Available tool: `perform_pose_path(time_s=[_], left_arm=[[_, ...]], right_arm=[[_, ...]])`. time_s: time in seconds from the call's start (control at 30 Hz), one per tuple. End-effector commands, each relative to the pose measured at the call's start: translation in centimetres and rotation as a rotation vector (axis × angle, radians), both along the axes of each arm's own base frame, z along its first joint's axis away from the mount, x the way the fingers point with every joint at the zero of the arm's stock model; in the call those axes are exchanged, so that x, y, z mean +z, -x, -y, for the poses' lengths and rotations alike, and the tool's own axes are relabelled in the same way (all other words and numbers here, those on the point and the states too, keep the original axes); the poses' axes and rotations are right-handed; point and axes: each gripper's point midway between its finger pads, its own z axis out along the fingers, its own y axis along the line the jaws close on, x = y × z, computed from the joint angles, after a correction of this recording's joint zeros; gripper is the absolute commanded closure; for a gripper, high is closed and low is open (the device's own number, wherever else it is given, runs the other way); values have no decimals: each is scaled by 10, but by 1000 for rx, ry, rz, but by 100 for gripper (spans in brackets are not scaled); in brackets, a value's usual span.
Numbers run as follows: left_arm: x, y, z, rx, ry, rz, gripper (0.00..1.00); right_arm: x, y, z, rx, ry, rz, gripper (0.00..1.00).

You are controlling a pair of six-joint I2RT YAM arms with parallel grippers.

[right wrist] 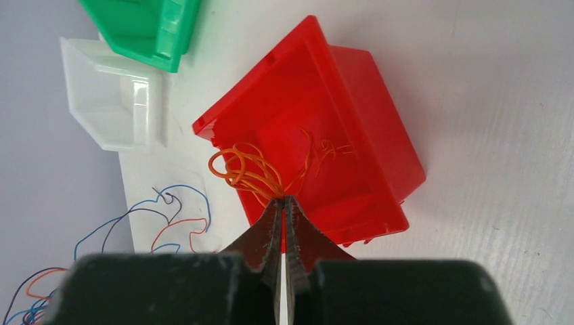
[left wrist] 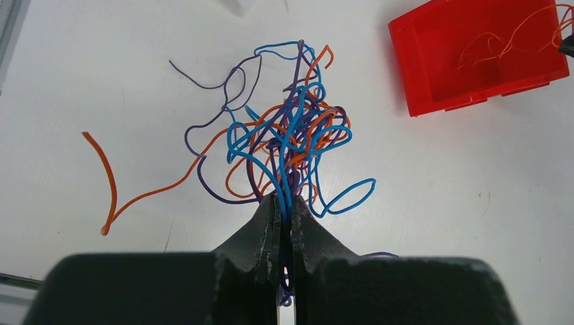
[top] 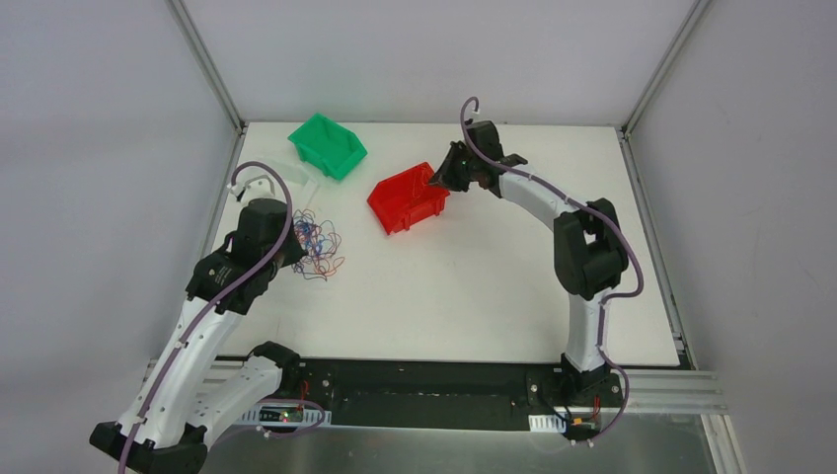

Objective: Untangle the cables

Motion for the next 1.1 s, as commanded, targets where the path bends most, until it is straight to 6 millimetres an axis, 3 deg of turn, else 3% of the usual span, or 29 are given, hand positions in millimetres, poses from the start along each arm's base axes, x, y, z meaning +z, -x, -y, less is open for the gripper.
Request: perform_pose_path(time_s=[0.0,0.13,0.17,0.23,0.27,0.3,0.57,0.87,1.07], left_arm=[[9,-4,-3,-2,-30,14,100],[2,-7,7,-41,-10,-7,100],[1,-8,10,-52,0,-10,100],[-2,-10,15,-68,15,-9,100],[-3,-11,17,-72,22,-6,100],[-3,-11,18,-75,26,-3,100],[-7,-14,26,-110,48,-13,100],[-20,-12,47,-199,110,-51,100],[-23,-15,68,-289,159,-78,100]], right_arm=[[2,-6,1,-16,41,-4,100],[-8,1,23,-42,142,-1,99],[-7,3,27,-46,158,9,86],[-4,8,35,-48,176,28,40],[0,10,38,-46,181,39,28],[4,12,40,-43,181,49,25],[32,14,58,-73,117,64,25],[45,33,73,-60,127,76,26],[40,49,81,-36,174,62,26]])
